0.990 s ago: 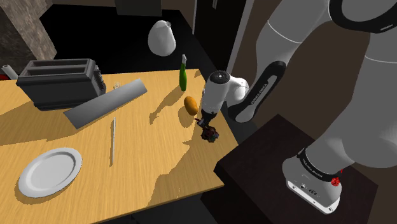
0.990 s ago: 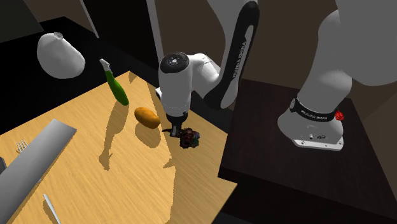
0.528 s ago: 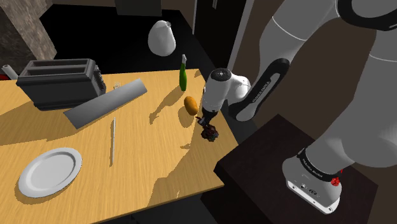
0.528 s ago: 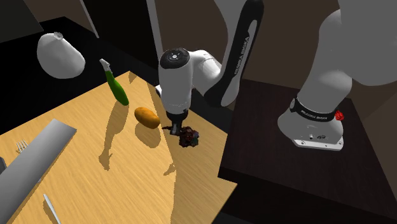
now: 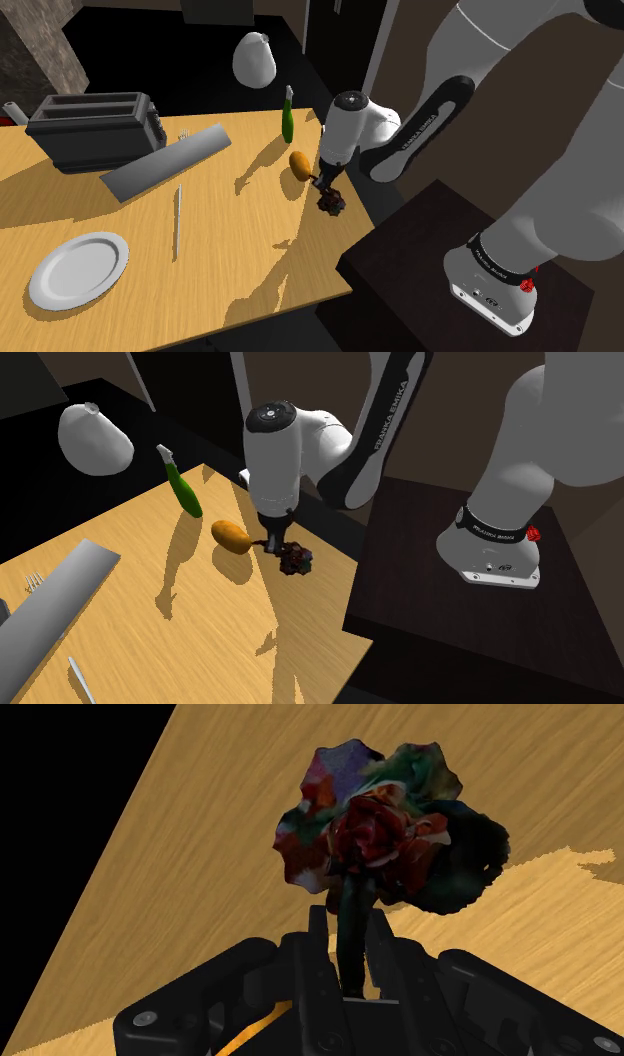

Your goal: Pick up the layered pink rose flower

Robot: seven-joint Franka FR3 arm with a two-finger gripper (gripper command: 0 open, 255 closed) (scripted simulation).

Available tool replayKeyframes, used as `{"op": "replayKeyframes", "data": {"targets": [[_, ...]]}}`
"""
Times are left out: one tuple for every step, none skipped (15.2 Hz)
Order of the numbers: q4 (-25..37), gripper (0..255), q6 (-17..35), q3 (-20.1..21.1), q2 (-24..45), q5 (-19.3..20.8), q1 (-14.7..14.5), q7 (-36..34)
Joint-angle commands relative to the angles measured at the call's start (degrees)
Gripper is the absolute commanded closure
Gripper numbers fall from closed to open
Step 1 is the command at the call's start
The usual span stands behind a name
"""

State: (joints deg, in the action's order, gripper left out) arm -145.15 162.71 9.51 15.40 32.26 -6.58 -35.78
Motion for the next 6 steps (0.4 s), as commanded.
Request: {"op": "replayKeyframes", "data": {"targets": [[-0.5,255,-1.3,1.4,-1.9,-2.3,1.1,2.1],[-0.7,255,-2.0,2.0,-2.8,-3.4,1.5,3.0],[-0.9,255,-2.6,2.6,-3.7,-4.5,1.9,4.0],[-1.1,255,-3.2,3.2,-4.6,-5.6,2.2,4.9],[-1.1,255,-3.3,3.2,-4.8,-5.8,2.3,5.0],[-1.1,255,-3.3,3.2,-4.8,-5.8,2.3,5.0]]}}
